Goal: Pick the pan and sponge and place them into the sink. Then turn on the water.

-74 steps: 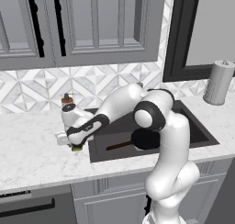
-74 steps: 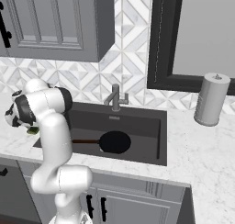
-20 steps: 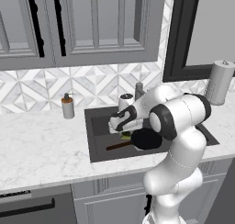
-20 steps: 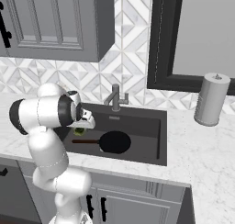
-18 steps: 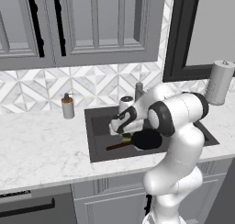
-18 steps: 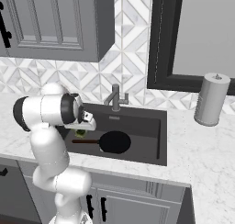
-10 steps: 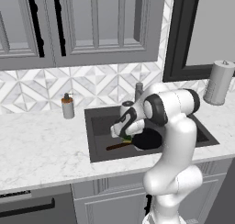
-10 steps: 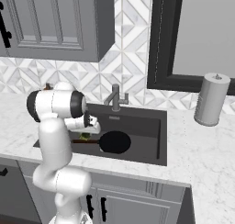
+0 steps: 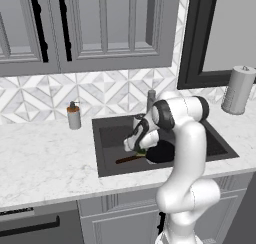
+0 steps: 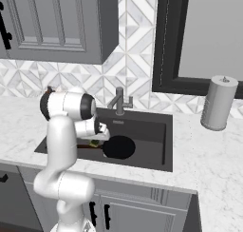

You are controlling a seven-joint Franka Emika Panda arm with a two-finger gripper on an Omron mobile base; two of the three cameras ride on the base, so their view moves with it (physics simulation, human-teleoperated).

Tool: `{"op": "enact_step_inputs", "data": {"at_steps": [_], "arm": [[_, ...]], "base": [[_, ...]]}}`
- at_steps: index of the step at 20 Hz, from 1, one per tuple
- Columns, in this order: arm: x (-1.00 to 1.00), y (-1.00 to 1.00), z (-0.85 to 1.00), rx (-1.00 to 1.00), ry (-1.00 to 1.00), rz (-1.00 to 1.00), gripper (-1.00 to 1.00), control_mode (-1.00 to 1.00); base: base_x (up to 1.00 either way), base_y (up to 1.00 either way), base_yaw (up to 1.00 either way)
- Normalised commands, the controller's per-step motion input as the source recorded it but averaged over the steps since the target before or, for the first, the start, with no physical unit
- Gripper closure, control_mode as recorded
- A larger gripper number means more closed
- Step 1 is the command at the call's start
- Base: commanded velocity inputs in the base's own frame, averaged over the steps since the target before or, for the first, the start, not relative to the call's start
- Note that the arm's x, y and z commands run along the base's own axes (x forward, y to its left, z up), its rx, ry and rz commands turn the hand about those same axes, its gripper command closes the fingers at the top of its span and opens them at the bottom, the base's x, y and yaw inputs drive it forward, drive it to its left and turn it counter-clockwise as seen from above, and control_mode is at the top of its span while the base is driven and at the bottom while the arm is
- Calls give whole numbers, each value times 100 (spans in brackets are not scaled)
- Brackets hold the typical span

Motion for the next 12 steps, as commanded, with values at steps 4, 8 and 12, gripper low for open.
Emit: {"op": "enact_step_inputs", "data": {"at_steps": [4,8,12], "arm": [[34,-18,-36,-9,0,0,100,-100],[25,-25,-35,-7,0,0,100,-100],[20,-42,-20,0,0,0,100,-100]], "base": [[0,0,0],[0,0,0],[0,0,0]]}}
